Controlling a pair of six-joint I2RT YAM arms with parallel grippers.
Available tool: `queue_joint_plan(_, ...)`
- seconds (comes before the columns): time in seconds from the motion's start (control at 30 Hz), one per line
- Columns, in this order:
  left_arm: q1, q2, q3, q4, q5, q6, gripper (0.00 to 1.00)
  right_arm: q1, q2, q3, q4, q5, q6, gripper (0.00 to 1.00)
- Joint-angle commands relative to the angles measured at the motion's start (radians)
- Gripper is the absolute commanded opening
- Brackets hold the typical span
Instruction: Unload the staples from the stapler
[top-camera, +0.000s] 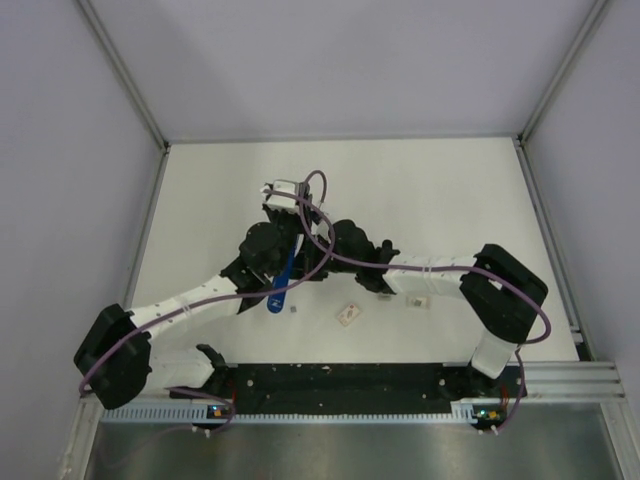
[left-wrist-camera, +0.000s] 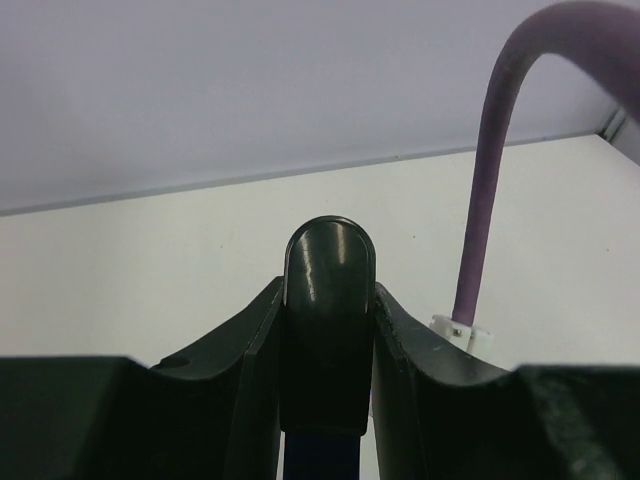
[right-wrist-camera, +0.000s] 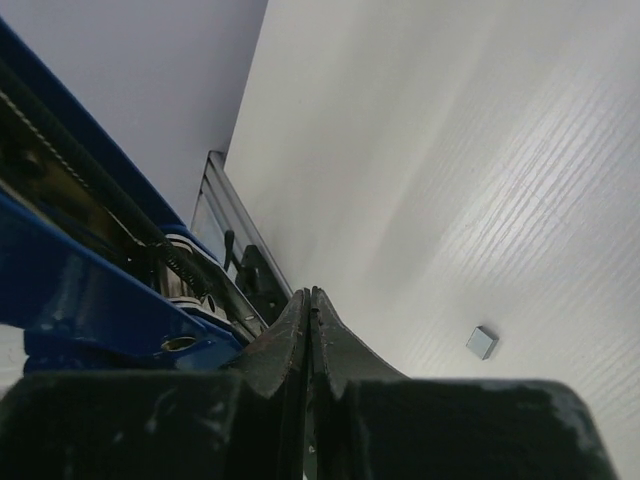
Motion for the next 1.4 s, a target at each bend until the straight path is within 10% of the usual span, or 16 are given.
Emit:
queue_joint_plan(0.0, -0.027, 0.009, 0.055, 0.163, -0.010, 0.020, 0.00, 0.026, -0.015, 0.009, 0.086, -0.037, -0.011, 0.00)
queue_joint_plan(0.6, -0.027, -0.115, 0.127, 0.042, 0.042, 0.081, 0.00, -0.173, -0.300, 0.032, -0.379, 0.249, -0.277, 0.00)
queue_joint_plan(1.03, 0.000, 0.341, 0.455, 0.168, 0.077, 0.342, 0.00, -0.173, -0.488, -0.098, -0.474, 0.310, -0.319, 0.00)
queue_joint_plan(1.37, 0.116, 0.550, 0.661, 0.017, 0.223, 0.156, 0.00, -0.172, -0.564, -0.160, -0.506, 0.333, -0.330, 0.00)
